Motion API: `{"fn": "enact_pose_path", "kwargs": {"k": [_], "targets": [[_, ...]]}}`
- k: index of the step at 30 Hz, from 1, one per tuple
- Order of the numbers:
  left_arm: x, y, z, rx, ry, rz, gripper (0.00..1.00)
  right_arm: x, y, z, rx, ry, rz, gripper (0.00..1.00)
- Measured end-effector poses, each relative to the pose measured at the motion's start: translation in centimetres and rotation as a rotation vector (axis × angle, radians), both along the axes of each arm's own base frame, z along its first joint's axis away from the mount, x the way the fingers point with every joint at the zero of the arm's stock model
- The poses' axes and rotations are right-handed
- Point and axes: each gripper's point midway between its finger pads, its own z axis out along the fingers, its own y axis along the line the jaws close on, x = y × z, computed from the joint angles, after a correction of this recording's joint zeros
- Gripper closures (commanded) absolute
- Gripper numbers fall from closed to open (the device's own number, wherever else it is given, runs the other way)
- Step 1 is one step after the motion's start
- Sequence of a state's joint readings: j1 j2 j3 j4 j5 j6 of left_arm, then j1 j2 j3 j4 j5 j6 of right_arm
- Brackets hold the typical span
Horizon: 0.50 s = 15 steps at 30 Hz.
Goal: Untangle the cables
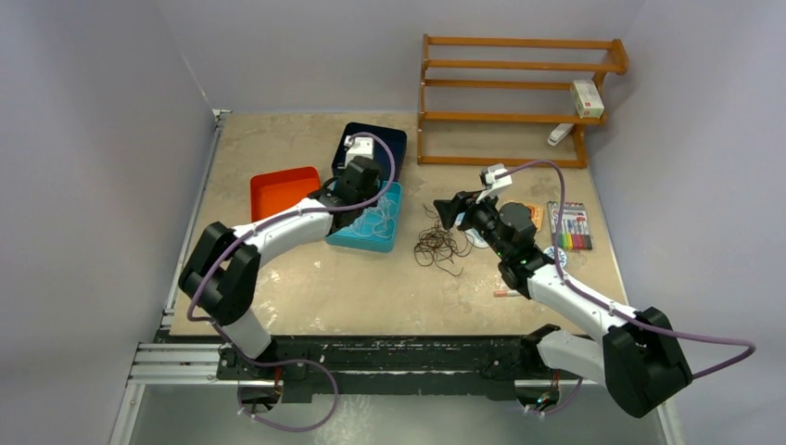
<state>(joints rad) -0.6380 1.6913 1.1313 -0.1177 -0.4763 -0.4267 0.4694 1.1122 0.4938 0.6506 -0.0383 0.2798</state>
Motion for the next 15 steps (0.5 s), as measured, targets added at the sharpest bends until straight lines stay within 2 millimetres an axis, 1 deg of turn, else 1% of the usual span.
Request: {"fn": "enact_pose_path", "kwargs": {"k": [2,4,10,15], "targets": [[-0.1,0.1,1.5,-0.02,-0.026,0.001,0.54,0.0,-0.1,0.1,0.004,0.0,-0.004,0.3],[-0.2,0.2,2.5,-0.032,-0.041,0.002,0.54,0.0,-0.1,0.2,0.007,0.001,-0.008,0.29],[-0.9,0.7,3.4,-0.037,-0.036,0.007,0.53,0.1,-0.3,0.1,0.003,0.02,-0.022,0.29],[-2.1,1.4,4.9,-0.064,-0.048,0.019,0.53,0.2,-0.2,0.5,0.004,0.019,-0.021,0.29]]}}
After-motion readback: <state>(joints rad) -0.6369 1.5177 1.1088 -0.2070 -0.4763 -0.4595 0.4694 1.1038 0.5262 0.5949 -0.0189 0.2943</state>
